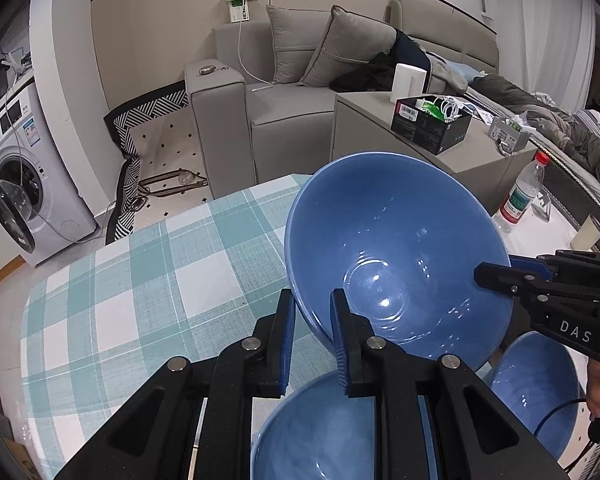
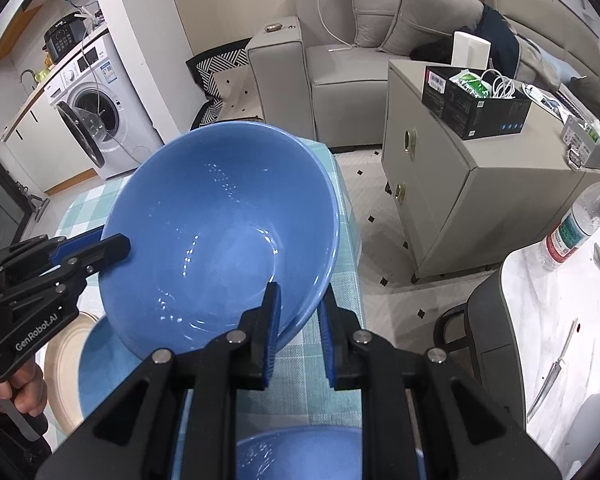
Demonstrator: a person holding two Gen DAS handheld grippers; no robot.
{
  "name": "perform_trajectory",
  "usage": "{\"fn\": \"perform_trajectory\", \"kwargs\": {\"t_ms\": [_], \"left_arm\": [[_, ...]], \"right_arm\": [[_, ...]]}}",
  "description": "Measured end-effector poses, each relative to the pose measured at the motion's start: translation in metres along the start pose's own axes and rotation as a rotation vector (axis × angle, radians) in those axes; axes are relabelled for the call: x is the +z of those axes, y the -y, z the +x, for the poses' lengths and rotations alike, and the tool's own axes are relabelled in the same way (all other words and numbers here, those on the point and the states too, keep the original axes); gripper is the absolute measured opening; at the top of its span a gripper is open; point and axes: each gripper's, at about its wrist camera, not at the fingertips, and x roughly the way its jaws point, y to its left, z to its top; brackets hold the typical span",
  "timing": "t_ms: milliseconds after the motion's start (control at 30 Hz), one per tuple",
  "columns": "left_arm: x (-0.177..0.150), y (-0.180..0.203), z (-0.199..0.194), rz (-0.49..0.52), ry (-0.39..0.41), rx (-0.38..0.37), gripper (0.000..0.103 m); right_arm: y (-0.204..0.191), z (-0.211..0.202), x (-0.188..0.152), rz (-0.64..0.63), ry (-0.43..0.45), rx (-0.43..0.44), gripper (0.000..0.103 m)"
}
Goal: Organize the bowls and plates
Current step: 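Lift the blue bowl with both grippers and carry it over another blue bowl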
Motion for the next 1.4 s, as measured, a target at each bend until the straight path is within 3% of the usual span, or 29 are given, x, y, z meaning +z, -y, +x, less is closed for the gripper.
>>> {"fn": "perform_trajectory", "kwargs": {"t_ms": [867,1400], "left_arm": [[-0.026,0.031,-0.086,0.011,0.098,0.033,0.018],[-0.051,0.043,-0.122,0.018,0.124,0.046,0.018]], "right_arm": [[-0.018,-0.087,-0.033,-0.040,0.123,0.024,0.018],[-0.021,-0.117,-0.058,-0.047,0.151,0.044,0.019]]}}
